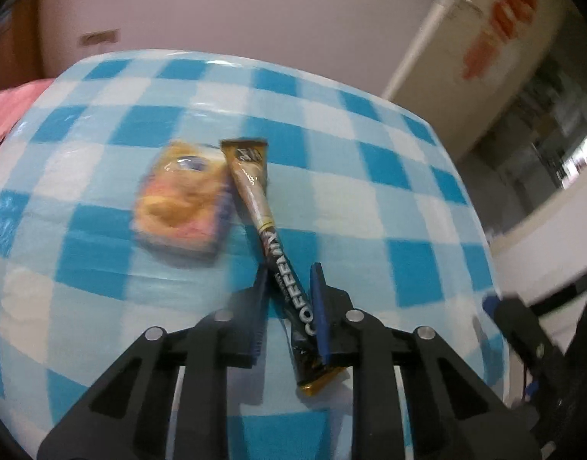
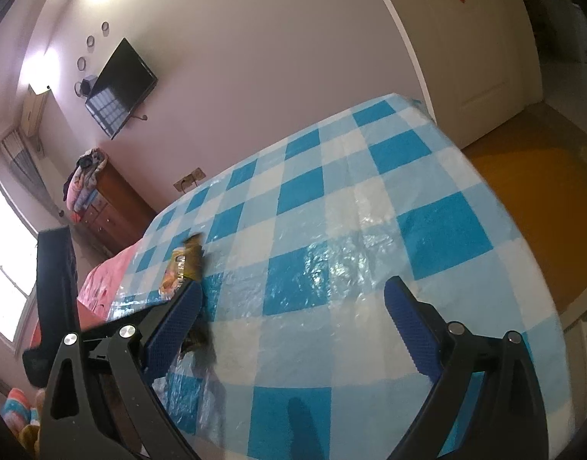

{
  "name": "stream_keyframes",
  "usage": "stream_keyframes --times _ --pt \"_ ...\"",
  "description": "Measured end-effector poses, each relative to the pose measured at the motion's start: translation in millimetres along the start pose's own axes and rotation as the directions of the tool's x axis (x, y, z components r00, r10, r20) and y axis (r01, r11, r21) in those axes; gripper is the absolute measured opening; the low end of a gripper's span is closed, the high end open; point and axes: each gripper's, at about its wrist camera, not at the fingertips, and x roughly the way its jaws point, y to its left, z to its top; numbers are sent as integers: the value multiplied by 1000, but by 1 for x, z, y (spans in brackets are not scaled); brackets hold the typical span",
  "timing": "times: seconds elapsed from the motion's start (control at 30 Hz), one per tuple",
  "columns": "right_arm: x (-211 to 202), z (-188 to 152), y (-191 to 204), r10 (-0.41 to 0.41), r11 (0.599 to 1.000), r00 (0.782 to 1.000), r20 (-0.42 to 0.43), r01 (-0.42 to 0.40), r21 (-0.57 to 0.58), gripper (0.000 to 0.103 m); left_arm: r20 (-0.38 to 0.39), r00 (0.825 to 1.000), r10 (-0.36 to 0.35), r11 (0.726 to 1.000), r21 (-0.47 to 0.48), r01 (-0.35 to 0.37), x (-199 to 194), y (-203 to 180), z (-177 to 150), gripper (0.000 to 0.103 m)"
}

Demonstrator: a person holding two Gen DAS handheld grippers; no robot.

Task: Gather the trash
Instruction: 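Grasp the small yellow bread bag with the left tool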

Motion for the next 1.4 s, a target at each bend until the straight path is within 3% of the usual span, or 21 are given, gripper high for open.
stream_keyframes --times 0.1,0.27,0.3,0.37,0.57,0.7,1.07,1.13,1.4 --pt "0 2 -5 -3 1000 1000 -1 3 11 95 -31 998 -54 996 64 56 3 -20 -6 23" --pt "2 1 -10 6 1000 1000 -19 -5 27 95 -21 997 -73 994 86 74 -9 -21 -7 25" --pt "3 0 -9 9 1000 1000 -22 -8 23 95 -4 999 -48 995 90 48 -14 -17 -5 28" --pt "4 -1 -5 18 1000 999 -31 -18 9 95 45 999 16 995 97 -20 -26 -5 -1 48" --pt "15 -7 16 45 998 996 -74 -49 -46 95 119 981 151 974 149 -168 -32 23 23 63" --pt "24 -12 35 49 994 993 -106 -60 -95 95 104 967 232 939 235 -250 -10 32 36 64" --pt "45 -17 66 36 979 989 -146 -64 -193 95 54 971 234 937 255 -240 21 39 50 64" --pt "48 -18 69 41 978 988 -152 -71 -198 81 55 973 226 942 242 -233 21 39 50 63" --pt "61 -20 78 17 972 982 -189 -61 -226 67 80 972 221 948 217 -233 21 40 46 63"
